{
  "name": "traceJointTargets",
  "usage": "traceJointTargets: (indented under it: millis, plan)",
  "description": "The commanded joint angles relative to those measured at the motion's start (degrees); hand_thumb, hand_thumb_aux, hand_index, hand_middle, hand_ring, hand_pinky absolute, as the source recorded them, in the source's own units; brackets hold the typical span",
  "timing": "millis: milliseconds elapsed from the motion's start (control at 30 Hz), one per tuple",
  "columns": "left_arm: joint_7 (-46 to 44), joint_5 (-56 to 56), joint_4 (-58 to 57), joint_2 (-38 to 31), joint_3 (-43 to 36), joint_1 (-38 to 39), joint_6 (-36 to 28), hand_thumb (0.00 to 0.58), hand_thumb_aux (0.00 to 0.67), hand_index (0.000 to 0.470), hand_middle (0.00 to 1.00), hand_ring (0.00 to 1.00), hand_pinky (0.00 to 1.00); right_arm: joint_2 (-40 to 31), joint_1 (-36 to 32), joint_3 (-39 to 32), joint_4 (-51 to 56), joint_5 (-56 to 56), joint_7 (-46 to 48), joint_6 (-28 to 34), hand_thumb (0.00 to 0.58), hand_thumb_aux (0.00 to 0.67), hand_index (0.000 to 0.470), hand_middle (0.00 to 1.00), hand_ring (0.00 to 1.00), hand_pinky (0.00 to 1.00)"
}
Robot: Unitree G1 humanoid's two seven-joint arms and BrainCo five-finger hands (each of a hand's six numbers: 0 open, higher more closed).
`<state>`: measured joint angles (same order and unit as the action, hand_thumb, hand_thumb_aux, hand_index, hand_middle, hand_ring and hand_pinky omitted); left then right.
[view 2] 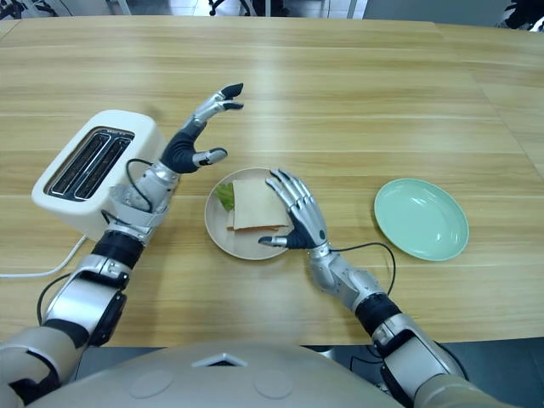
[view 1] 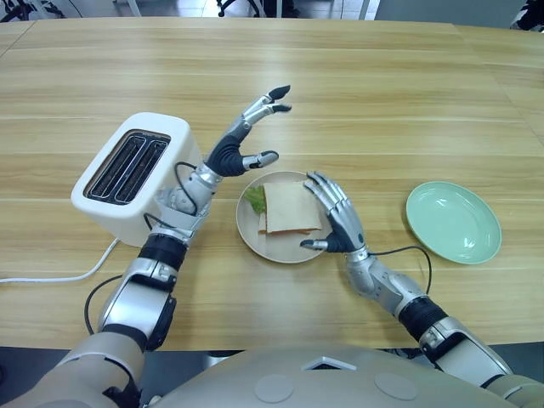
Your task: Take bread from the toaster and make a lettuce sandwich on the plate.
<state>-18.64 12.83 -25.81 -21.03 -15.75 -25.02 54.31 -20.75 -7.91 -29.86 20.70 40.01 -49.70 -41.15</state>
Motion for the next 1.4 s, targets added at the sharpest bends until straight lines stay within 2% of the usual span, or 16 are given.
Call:
traceJointTargets:
  millis: [33, 67, 100, 133, 167, 200, 233, 267, 333, 533, 767, 1000, 1233, 1400]
  plan:
    - [-15.2, 16.2, 8.5, -1.6, -0.4, 3.5, -5.3, 0.580, 0.670, 0.460, 0.00, 0.00, 0.00, -1.0, 2.4, 2.1, -9.5, -14.0, 11.1, -6.1, 0.000, 0.000, 0.000, 0.00, 0.00, 0.00]
    - [-19.2, 19.2, 9.6, -2.0, -0.2, 4.6, -6.6, 0.580, 0.670, 0.460, 0.09, 0.09, 0.09, -1.9, 2.9, 1.6, -11.6, -18.4, 14.8, -7.4, 0.000, 0.000, 0.000, 0.00, 0.00, 0.00]
    - [-23.1, 21.6, 10.7, -2.4, 0.0, 5.7, -7.8, 0.580, 0.670, 0.460, 0.63, 0.63, 0.63, -3.1, 3.4, 0.8, -13.2, -22.6, 18.9, -8.5, 0.432, 0.331, 0.227, 0.00, 0.00, 0.00]
    - [-27.0, 23.8, 12.2, -3.1, 0.1, 7.0, -9.3, 0.580, 0.670, 0.460, 0.94, 0.94, 0.94, -4.6, 3.7, -0.2, -14.3, -26.1, 23.4, -8.9, 0.523, 0.460, 0.316, 0.13, 0.13, 0.13]
    - [-30.9, 25.3, 14.0, -4.2, -0.3, 8.6, -10.8, 0.580, 0.670, 0.460, 0.94, 0.94, 0.94, -5.9, 4.1, -0.6, -14.9, -28.2, 27.1, -9.0, 0.523, 0.460, 0.316, 0.13, 0.13, 0.13]
    - [-35.2, 25.2, 15.7, -6.3, -1.5, 10.6, -12.2, 0.580, 0.670, 0.460, 1.00, 1.00, 1.00, -7.1, 4.5, -1.0, -15.1, -30.0, 31.0, -8.3, 0.580, 0.670, 0.460, 0.68, 0.68, 0.68]
    - [-39.3, 23.4, 16.2, -8.3, -3.0, 12.6, -12.3, 0.580, 0.670, 0.460, 1.00, 1.00, 1.00, -8.2, 4.8, -1.5, -15.2, -31.1, 34.5, -7.8, 0.580, 0.670, 0.460, 0.80, 0.80, 0.80]
    - [-42.7, 21.1, 16.0, -10.0, -4.2, 14.3, -12.2, 0.580, 0.670, 0.460, 1.00, 1.00, 1.00, -9.0, 5.2, -1.6, -15.2, -31.9, 37.5, -7.5, 0.580, 0.670, 0.460, 0.87, 0.87, 0.87]
    - [-46.8, 16.1, 13.9, -11.9, -5.9, 16.1, -11.6, 0.580, 0.670, 0.460, 1.00, 1.00, 1.00, -10.3, 6.1, -2.1, -14.6, -32.7, 43.4, -6.7, 0.580, 0.670, 0.460, 0.95, 0.95, 0.95]
    - [-45.3, -5.9, 0.2, -11.7, -9.3, 14.4, -8.4, 0.580, 0.670, 0.460, 1.00, 1.00, 1.00, -11.0, 7.8, -2.8, -11.2, -29.5, 55.8, -2.9, 0.580, 0.670, 0.460, 1.00, 1.00, 1.00]
    - [-46.2, -8.8, 0.1, -11.1, -10.5, 15.5, -6.4, 0.580, 0.670, 0.460, 1.00, 1.00, 1.00, -9.7, 7.8, -4.0, -4.1, -20.5, 62.5, 1.4, 0.580, 0.670, 0.460, 1.00, 1.00, 1.00]
    - [-41.6, -13.8, -5.9, -8.2, -9.7, 13.9, -5.4, 0.580, 0.670, 0.460, 1.00, 1.00, 1.00, -5.8, 6.0, -3.8, 2.2, -12.8, 60.6, 3.1, 0.580, 0.670, 0.460, 1.00, 1.00, 1.00]
    - [-24.7, -28.6, -18.4, -5.0, -9.6, 7.3, -4.6, 0.580, 0.670, 0.460, 1.00, 1.00, 1.00, -1.6, 0.9, -3.9, 10.5, -3.2, 51.3, 6.4, 0.580, 0.670, 0.460, 1.00, 1.00, 1.00]
    - [-20.5, -31.3, -23.1, -4.3, -10.3, 5.3, -3.0, 0.580, 0.670, 0.460, 1.00, 1.00, 1.00, 0.1, -0.6, -3.5, 10.5, -1.5, 47.0, 5.2, 0.580, 0.670, 0.460, 1.00, 1.00, 1.00]
